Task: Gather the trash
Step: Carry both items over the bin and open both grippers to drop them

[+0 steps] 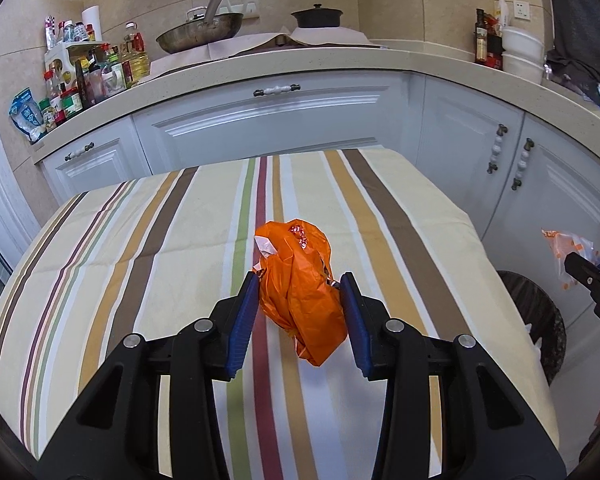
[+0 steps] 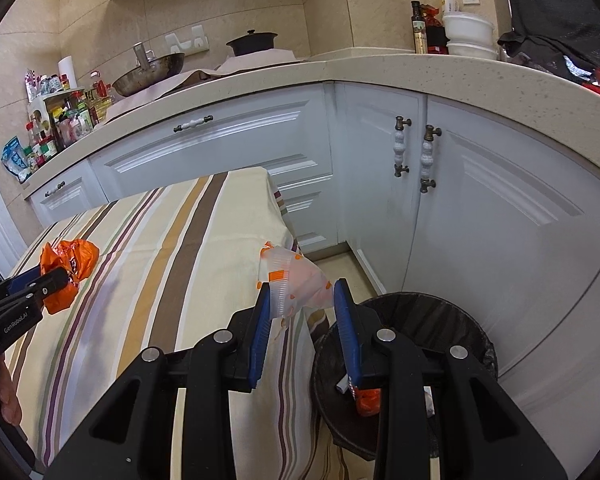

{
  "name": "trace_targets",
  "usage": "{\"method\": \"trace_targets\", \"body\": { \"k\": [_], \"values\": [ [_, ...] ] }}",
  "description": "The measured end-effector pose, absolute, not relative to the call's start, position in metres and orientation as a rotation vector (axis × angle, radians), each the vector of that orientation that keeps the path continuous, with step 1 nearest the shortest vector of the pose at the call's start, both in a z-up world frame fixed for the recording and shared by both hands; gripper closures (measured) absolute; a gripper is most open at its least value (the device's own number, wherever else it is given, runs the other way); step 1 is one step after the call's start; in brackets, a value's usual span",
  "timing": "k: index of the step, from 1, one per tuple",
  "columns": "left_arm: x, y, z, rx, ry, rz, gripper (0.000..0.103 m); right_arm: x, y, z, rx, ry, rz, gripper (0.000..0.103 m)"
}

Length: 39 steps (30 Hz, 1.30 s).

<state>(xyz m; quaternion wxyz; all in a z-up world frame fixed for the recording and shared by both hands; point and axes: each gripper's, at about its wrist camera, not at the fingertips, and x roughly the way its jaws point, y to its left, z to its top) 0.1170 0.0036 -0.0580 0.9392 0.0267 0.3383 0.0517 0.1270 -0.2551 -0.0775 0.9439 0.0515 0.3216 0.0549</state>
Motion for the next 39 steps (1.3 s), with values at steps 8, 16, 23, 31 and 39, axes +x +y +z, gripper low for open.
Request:
{"method": "trace_targets", "body": {
  "k": [8, 16, 23, 31, 39],
  "values": [
    [0.083, -0.022, -0.052, 0.062, 0.672, 0.058, 0.063, 0.097, -0.271, -0.074, 0.11, 0.644, 0.094, 0.071],
    [0.062, -0.056, -0.046, 0.077, 0.653, -0.011, 0.063, 0.072, -0.294, -0.072, 0.125, 0.634, 0.059, 0.071],
    [0.054, -0.094, -0.047, 0.104, 0.646, -0.091, 0.063, 0.055, -0.319, -0.074, 0.142, 0.632, 0.01, 0.071],
    [0.062, -0.139, -0.053, 0.116, 0.64, -0.179, 0.063, 0.049, -0.346, -0.078, 0.141, 0.634, -0.053, 0.071],
    [0.086, -0.18, -0.061, 0.131, 0.647, -0.236, 0.063, 0.064, -0.366, -0.088, 0.149, 0.641, -0.079, 0.071]
  ]
}}
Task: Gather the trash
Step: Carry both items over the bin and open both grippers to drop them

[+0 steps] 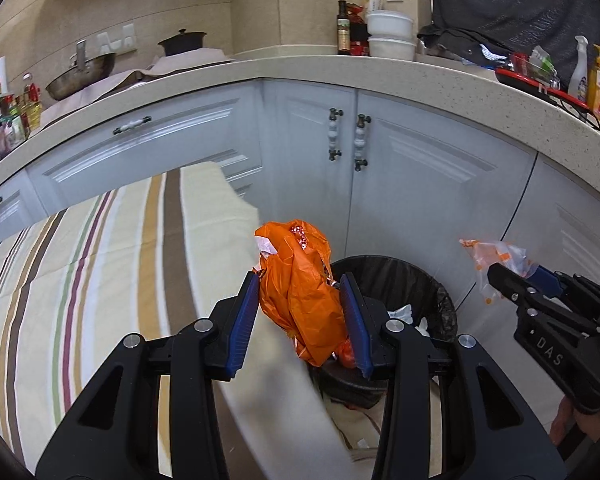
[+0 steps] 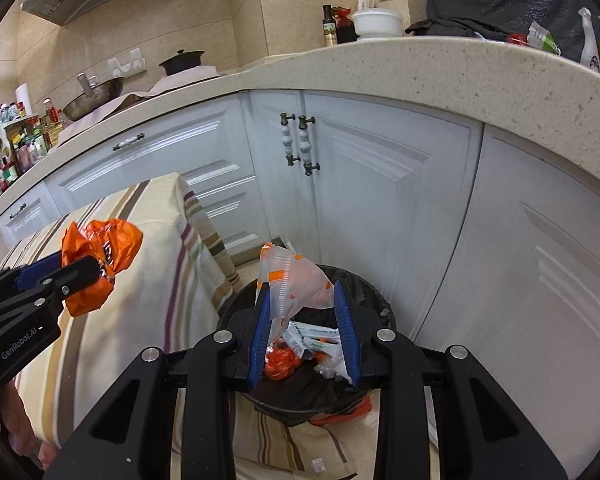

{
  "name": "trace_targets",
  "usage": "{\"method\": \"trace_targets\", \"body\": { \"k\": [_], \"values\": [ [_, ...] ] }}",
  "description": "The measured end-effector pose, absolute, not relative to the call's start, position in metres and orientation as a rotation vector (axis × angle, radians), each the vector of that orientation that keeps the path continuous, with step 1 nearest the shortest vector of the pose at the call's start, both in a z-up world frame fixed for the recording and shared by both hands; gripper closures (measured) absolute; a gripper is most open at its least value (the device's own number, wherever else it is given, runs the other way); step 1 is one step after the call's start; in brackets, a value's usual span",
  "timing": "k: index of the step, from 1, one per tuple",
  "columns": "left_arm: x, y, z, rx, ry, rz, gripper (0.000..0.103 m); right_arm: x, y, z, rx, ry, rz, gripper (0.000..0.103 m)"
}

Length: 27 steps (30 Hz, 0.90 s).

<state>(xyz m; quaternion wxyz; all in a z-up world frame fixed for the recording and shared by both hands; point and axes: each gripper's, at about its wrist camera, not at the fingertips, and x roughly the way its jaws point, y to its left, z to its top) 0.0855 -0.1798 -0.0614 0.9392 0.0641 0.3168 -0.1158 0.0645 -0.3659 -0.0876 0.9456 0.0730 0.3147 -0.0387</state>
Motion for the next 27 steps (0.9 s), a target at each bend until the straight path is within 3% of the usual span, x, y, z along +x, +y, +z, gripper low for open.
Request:
{"method": "trace_targets", "body": {
  "k": [8, 12, 14, 16, 27],
  "values": [
    [0.118, -0.215, -0.071, 0.168, 0.636, -0.253, 0.062, 0.092, -0.378, -0.097, 0.148, 0.641, -0.089, 0.07],
    [0.136, -0.225, -0.083, 0.182, 0.675, -0.254, 0.061, 0.108, -0.386, -0.106, 0.158, 0.64, -0.109, 0.053],
    [0.142, -0.226, -0.088, 0.18, 0.692, -0.255, 0.06, 0.112, -0.39, -0.11, 0.171, 0.648, -0.116, 0.053],
    [0.144, -0.226, -0.09, 0.18, 0.693, -0.251, 0.05, 0.113, -0.392, -0.11, 0.176, 0.648, -0.122, 0.053],
    [0.131, -0.212, -0.074, 0.161, 0.641, -0.254, 0.043, 0.095, -0.386, -0.092, 0.163, 0.615, -0.145, 0.047]
  ]
}}
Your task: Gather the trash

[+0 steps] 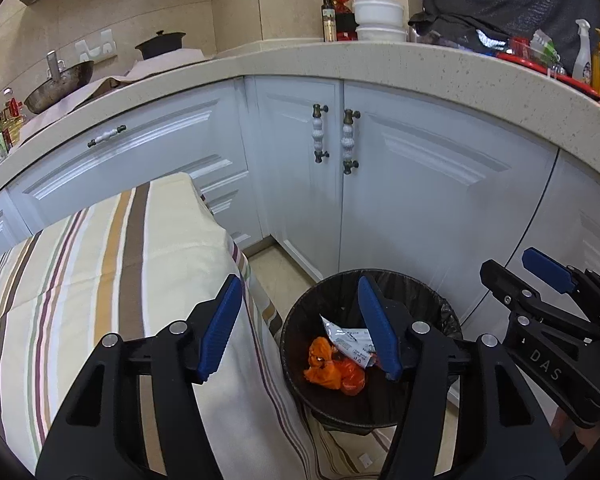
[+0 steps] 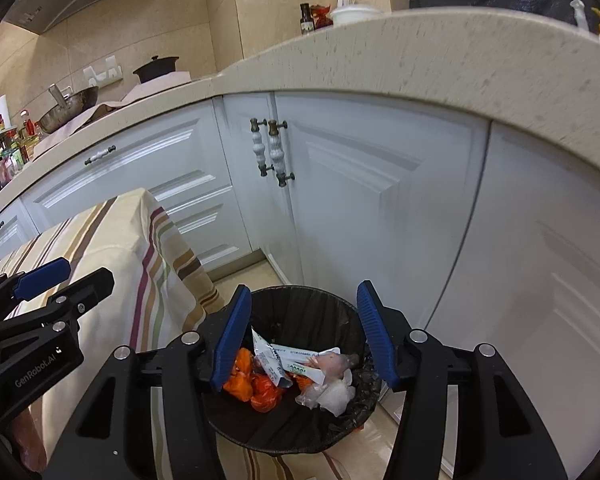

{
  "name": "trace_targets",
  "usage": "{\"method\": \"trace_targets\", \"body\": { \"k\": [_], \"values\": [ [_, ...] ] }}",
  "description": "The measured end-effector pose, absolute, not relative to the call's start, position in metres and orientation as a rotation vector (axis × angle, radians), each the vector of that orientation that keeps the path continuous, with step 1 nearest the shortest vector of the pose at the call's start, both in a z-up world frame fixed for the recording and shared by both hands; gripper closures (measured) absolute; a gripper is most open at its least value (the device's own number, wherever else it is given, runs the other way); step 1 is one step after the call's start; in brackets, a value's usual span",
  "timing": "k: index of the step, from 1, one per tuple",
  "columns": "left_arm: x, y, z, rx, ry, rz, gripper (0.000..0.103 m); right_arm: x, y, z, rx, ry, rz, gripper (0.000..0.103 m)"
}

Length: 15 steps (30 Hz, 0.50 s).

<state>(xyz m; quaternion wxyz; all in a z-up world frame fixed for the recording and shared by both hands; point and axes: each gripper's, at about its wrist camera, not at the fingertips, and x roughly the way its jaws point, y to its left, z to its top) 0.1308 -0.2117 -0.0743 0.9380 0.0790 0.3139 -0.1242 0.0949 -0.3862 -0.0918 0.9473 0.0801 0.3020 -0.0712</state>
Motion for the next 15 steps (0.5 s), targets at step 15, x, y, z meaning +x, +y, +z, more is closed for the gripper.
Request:
{"method": "trace_targets", "body": {
  "k": [15],
  "values": [
    [0.064, -0.152, -0.027, 0.101, 0.518, -0.216, 0.032, 0.038, -0.343, -0.04, 0.106, 0.51, -0.131, 0.038]
  ]
}}
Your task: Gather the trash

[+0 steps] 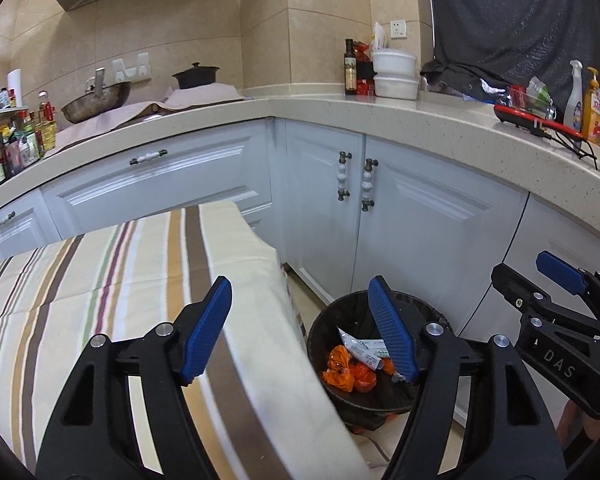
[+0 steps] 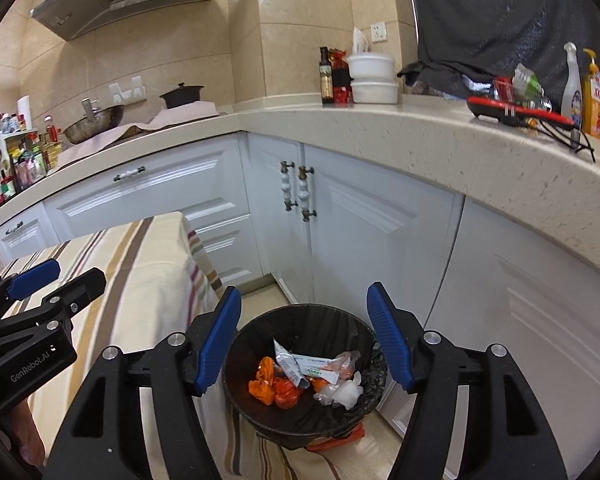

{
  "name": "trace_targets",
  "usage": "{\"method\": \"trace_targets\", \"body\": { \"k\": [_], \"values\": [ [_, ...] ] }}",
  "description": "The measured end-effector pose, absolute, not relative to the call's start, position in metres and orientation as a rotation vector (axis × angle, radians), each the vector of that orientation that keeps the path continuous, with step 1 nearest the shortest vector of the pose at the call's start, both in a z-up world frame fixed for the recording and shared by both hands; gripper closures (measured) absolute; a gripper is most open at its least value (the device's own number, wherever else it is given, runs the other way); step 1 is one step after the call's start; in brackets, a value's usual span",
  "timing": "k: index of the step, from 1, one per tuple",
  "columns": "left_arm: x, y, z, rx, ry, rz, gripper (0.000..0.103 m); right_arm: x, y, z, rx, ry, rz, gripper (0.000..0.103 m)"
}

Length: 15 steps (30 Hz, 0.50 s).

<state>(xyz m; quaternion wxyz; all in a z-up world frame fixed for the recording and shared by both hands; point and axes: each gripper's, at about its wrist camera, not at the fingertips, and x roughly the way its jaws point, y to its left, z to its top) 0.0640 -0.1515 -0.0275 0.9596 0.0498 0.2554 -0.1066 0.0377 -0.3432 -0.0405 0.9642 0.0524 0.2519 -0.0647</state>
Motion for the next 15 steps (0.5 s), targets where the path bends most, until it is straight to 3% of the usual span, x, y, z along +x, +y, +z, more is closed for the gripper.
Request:
{"method": "trace_targets", "body": {
  "k": [15],
  "values": [
    [0.004, -0.094, 0.001, 0.06, 0.435, -0.189, 0.022, -0.016, -0.306, -0.013, 0.071, 0.449, -0.123, 0.031]
  ]
}}
